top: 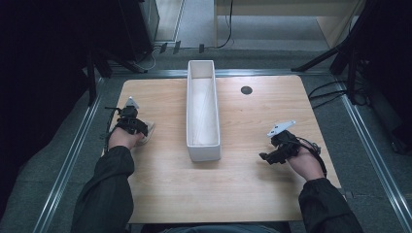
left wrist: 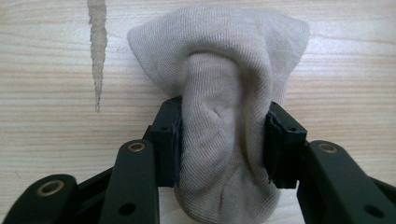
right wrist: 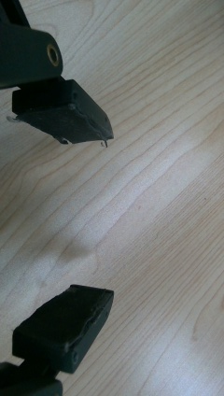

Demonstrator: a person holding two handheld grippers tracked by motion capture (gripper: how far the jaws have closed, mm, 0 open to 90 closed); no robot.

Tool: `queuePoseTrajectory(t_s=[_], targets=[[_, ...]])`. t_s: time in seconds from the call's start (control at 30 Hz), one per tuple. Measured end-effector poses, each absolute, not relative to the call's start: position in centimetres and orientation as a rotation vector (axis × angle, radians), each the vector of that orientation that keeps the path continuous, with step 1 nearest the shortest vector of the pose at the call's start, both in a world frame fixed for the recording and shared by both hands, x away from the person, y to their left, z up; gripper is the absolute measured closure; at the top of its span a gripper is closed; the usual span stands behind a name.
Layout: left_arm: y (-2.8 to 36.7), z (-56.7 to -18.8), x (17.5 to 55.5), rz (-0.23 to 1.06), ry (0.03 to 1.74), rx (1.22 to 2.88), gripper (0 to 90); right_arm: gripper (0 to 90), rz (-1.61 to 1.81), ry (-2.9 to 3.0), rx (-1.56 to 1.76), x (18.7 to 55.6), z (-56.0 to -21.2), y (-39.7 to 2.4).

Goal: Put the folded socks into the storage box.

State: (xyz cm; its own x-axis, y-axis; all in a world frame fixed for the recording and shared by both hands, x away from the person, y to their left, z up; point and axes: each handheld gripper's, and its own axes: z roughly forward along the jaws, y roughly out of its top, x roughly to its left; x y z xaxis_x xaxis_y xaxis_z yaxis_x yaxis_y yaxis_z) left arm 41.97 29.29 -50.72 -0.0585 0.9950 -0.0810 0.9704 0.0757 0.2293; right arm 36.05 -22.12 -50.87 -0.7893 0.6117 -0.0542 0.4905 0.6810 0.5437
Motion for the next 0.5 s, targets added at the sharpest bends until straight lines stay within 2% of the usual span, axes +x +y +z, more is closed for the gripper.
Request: queuePoseTrajectory(t_s=[0.2, 0.5], targets=[[29.4, -50.6, 42.1, 0.123, 2.127, 1.992, 66.0, 19.4, 0.765, 2.66, 0.892, 36.1, -50.8, -22.1], [30.1, -49.9, 42.1, -0.012, 2.128, 1.897, 66.4, 19.5, 0.765, 2.657, 0.891, 36.2, -50.8, -22.1]])
